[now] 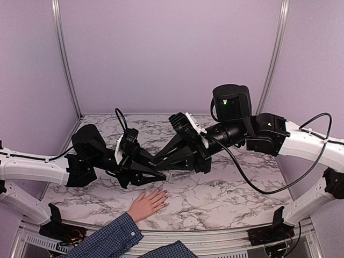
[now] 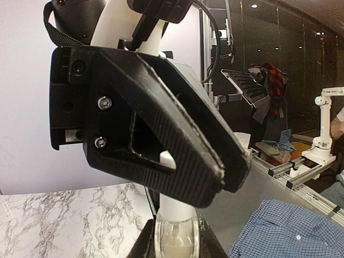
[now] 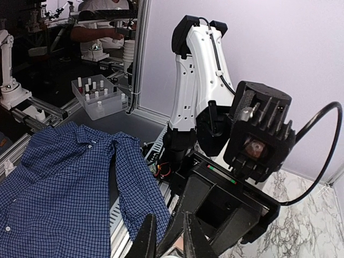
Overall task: Paint the nails
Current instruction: Screw the nail polish bottle cap onto the nail polish bottle.
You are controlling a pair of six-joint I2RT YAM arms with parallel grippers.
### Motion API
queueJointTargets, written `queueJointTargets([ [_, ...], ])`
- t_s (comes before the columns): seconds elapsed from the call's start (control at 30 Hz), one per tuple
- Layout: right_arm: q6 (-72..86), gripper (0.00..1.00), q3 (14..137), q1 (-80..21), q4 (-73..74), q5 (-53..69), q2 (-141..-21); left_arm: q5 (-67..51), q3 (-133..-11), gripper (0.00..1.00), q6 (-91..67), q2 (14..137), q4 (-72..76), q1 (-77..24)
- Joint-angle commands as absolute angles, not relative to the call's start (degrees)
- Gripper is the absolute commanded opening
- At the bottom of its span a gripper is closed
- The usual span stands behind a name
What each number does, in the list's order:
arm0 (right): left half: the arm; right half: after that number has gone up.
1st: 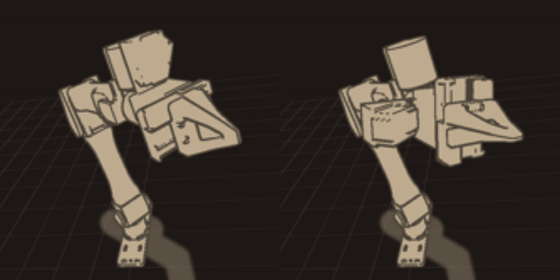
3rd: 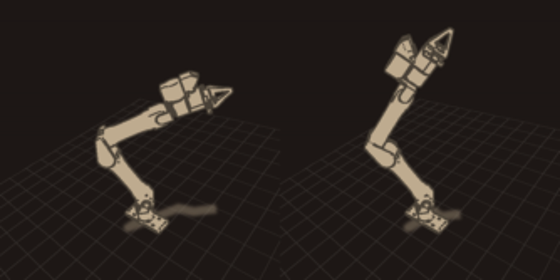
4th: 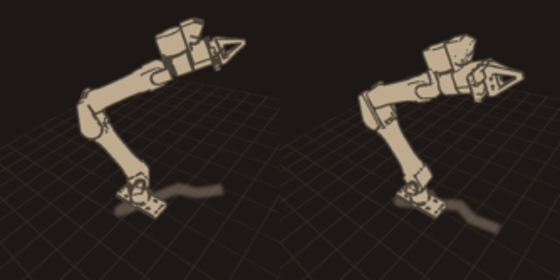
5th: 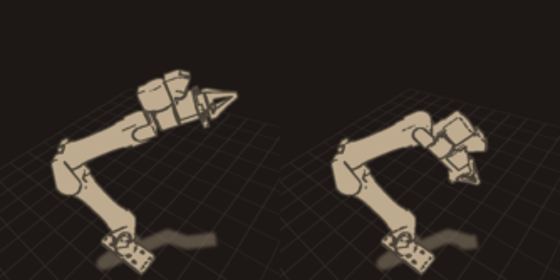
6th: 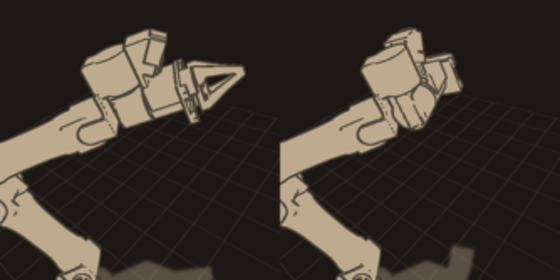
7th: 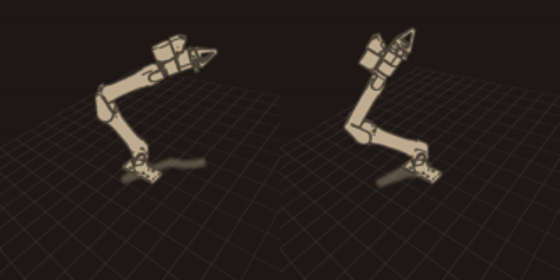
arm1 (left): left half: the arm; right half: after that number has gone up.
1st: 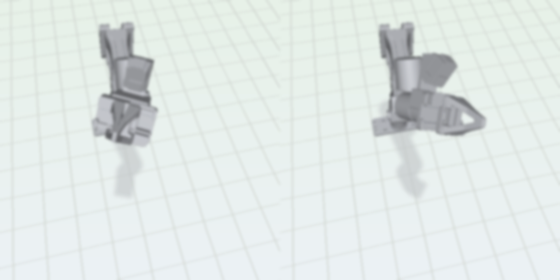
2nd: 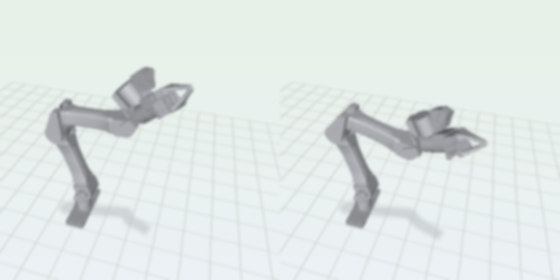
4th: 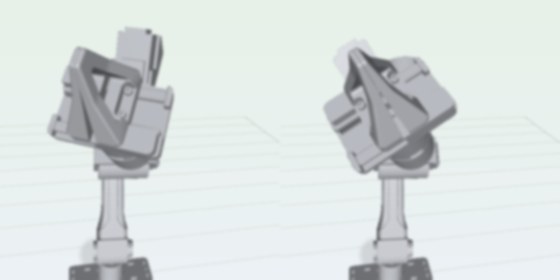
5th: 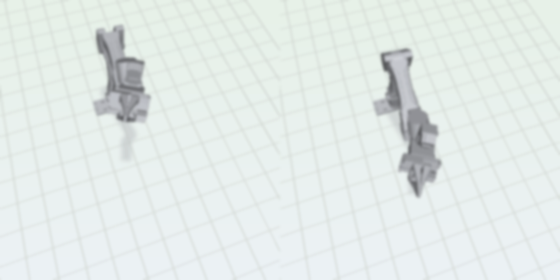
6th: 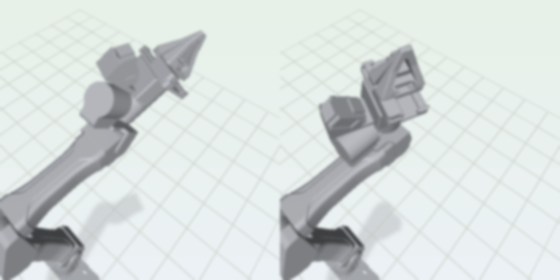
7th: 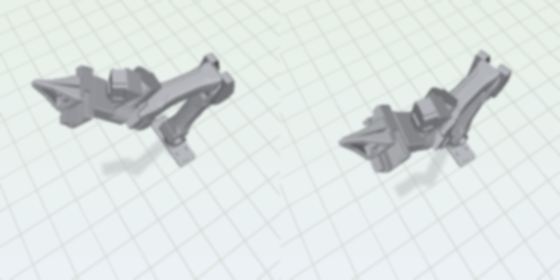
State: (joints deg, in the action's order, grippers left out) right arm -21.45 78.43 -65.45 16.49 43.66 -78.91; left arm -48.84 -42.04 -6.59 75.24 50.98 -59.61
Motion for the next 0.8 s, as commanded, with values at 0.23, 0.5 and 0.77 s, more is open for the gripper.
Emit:
queueJointTargets([
  [0.23,-17.81,0.0,77.22,-63.72,15.55,40.24,-79.6,-37.89,-41.09,0.0,-3.16,71.48,53.35,-59.68],
  [0.5,-15.72,0.0,77.35,-63.15,14.72,34.18,-80.31,-31.82,-40.08,0.0,-1.47,70.09,53.42,-59.68],
  [0.77,-12.27,0.0,76.51,-62.46,11.89,29.07,-80.95,-24.77,-39.43,0.0,-0.27,69.45,54.5,-59.68],
])
